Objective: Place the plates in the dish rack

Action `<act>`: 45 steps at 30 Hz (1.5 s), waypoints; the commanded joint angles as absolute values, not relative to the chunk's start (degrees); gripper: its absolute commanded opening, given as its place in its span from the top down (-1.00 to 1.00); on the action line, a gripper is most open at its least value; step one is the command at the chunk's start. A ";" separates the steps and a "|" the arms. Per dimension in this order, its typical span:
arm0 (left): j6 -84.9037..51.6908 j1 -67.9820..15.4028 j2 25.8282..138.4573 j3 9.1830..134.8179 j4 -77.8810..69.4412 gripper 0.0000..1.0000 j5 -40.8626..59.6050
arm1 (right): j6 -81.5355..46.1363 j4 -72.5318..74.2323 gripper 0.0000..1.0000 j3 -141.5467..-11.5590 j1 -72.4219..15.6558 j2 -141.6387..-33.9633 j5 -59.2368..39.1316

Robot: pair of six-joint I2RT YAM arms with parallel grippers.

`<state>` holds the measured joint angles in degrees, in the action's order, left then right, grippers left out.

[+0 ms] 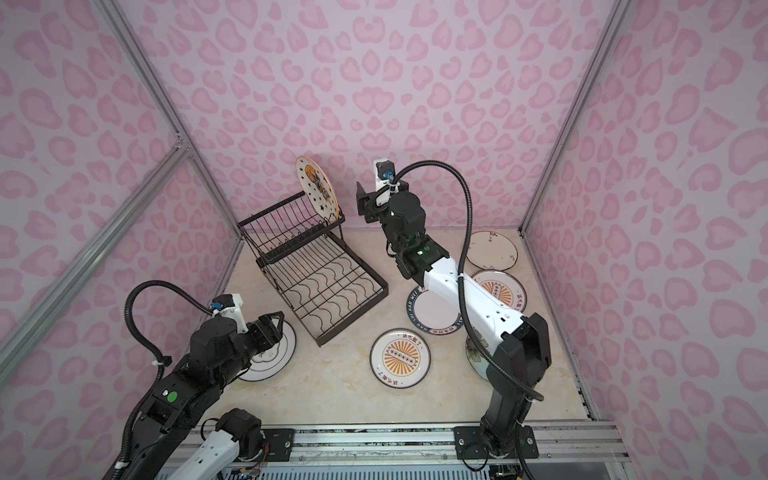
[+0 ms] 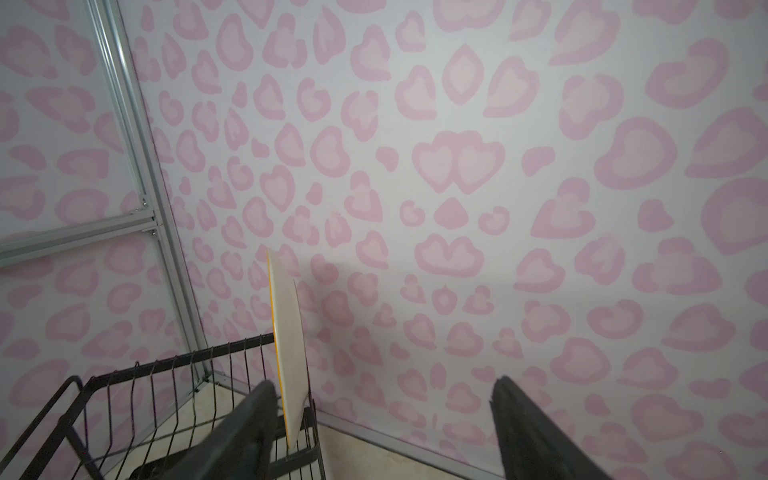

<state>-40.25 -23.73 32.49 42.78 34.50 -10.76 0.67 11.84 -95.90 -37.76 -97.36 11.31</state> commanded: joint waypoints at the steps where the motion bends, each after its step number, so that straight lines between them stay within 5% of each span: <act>1: -37.59 -23.75 35.18 44.28 28.58 -0.41 -9.18 | -0.78 3.60 -0.63 -91.67 -37.71 -92.48 11.72; 15: -39.20 -24.91 54.43 45.29 9.49 -0.27 3.71 | -4.59 -2.02 -0.62 -62.02 -32.98 -67.25 17.71; 25: -38.66 -34.23 65.81 48.58 5.52 -0.26 0.25 | -16.82 -3.63 -0.83 -50.15 -17.50 -55.58 4.51; 45: -40.83 -40.56 73.26 50.26 2.05 -0.25 0.98 | -24.01 -9.52 -0.53 -47.75 15.48 -70.24 -21.32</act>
